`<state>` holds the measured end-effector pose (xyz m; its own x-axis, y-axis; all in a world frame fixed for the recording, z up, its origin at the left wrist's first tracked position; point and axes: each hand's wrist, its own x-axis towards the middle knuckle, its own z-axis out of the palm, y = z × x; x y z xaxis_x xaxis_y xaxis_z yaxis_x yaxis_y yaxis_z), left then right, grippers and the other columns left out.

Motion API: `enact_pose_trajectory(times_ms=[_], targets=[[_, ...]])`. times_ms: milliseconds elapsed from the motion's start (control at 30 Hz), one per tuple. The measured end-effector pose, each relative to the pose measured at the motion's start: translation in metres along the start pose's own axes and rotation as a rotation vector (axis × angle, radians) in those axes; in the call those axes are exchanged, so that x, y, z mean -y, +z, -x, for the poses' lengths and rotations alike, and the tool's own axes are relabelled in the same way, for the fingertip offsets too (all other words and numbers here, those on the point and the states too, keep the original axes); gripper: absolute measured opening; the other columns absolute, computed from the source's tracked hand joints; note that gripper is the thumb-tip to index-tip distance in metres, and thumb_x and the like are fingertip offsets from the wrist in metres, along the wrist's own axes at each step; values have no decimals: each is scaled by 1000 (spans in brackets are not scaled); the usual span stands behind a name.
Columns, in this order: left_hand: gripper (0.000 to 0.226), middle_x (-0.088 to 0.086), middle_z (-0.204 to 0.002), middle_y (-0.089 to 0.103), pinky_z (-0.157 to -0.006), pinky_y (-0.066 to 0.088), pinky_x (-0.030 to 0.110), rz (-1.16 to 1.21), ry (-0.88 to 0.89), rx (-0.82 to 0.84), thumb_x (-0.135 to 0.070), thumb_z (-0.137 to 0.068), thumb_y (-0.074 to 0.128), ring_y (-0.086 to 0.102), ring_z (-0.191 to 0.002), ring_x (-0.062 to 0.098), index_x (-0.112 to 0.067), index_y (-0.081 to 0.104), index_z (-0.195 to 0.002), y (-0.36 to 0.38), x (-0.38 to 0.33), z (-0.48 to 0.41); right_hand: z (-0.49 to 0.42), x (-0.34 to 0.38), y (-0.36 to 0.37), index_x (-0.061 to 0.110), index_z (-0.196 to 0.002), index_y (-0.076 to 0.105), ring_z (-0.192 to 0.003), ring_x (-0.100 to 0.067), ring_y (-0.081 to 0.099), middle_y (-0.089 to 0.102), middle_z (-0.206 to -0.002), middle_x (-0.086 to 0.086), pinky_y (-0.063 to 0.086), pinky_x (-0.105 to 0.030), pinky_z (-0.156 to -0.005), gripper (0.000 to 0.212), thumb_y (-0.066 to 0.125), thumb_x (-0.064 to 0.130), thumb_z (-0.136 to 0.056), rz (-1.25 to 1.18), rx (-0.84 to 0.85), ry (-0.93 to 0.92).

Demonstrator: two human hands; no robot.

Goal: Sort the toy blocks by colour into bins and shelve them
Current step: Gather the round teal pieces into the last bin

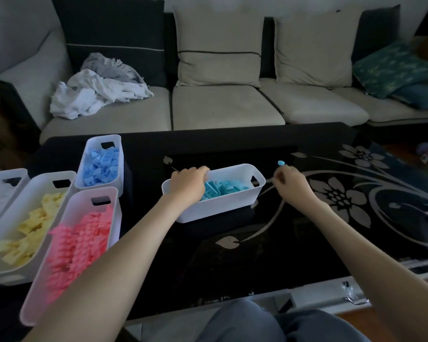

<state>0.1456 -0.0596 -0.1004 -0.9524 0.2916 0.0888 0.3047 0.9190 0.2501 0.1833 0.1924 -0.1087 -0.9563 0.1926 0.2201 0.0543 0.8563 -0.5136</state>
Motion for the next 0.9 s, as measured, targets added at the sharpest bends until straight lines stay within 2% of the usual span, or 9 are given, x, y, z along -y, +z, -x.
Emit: enact_pose_trajectory(times_ms=[67, 167, 267, 333, 433, 533, 600, 700, 900], targets=[[36, 4, -119, 57, -91, 32, 39, -11, -14, 23, -13, -100, 31, 53, -106, 26, -24, 44, -132, -1, -2, -2, -2, 23, -9, 12, -96, 58, -79, -12, 53, 54, -90, 1, 35, -20, -65, 13, 61, 23, -89, -183, -126, -34], [32, 5, -111, 57, -92, 32, 40, -70, -50, 78, -10, -98, 32, 53, -104, 27, -19, 46, -125, -5, -8, -9, -12, 53, -8, 18, -97, 61, -77, -5, 52, 57, -88, 5, 39, -14, -64, 21, 69, 31, -83, -289, -47, -94], [29, 4, -102, 56, -91, 34, 40, -124, -100, 153, -9, -95, 37, 53, -100, 26, -17, 47, -121, -7, -12, -21, -35, 47, -4, 14, -105, 62, -89, -10, 54, 57, -98, 1, 44, -23, -78, 29, 67, 33, -84, -252, -106, -62], [32, 6, -108, 58, -89, 36, 39, -145, -120, 170, -9, -94, 40, 54, -102, 27, -17, 46, -124, -7, -15, -29, -59, 18, -4, 11, -117, 56, -100, -18, 56, 59, -111, -5, 47, -35, -88, 36, 62, 31, -88, -248, -176, 96], [31, 9, -105, 57, -80, 37, 35, -133, -107, 143, -5, -93, 39, 54, -95, 28, -15, 46, -122, -8, -22, -35, -81, -29, 8, 15, -141, 34, -125, -32, 43, 44, -138, -15, 39, -45, -101, 55, 57, 26, -92, -32, -3, 350], [26, 8, -104, 59, -72, 35, 33, -162, -70, 48, -3, -93, 38, 55, -92, 28, -15, 46, -115, -3, -27, -39, -95, -49, 27, 26, -149, 18, -134, -35, 29, 33, -146, -13, 28, -49, -106, 61, 49, 27, -96, 192, 150, 306], [27, 8, -107, 60, -71, 34, 32, -196, -46, -14, -2, -93, 38, 55, -94, 28, -15, 46, -115, 1, -30, -40, -103, -53, 33, 20, -144, 31, -130, -34, 32, 42, -139, -15, 32, -45, -103, 50, 46, 23, -97, 272, 110, 211], [28, 8, -110, 58, -71, 33, 32, -205, -47, -31, -3, -94, 37, 53, -98, 27, -15, 46, -118, 0, -32, -38, -110, -57, 36, 6, -116, 57, -114, -35, 47, 52, -119, -17, 43, -40, -88, 25, 48, 13, -93, 245, 57, 114], [18, 6, -92, 60, -63, 39, 33, -158, -5, -76, -11, -97, 41, 57, -83, 25, -13, 55, -107, -5, -30, -31, -81, -6, 11, 9, -102, 60, -92, -19, 58, 62, -101, -6, 41, -25, -74, 18, 57, 21, -89, -164, -266, 36]])
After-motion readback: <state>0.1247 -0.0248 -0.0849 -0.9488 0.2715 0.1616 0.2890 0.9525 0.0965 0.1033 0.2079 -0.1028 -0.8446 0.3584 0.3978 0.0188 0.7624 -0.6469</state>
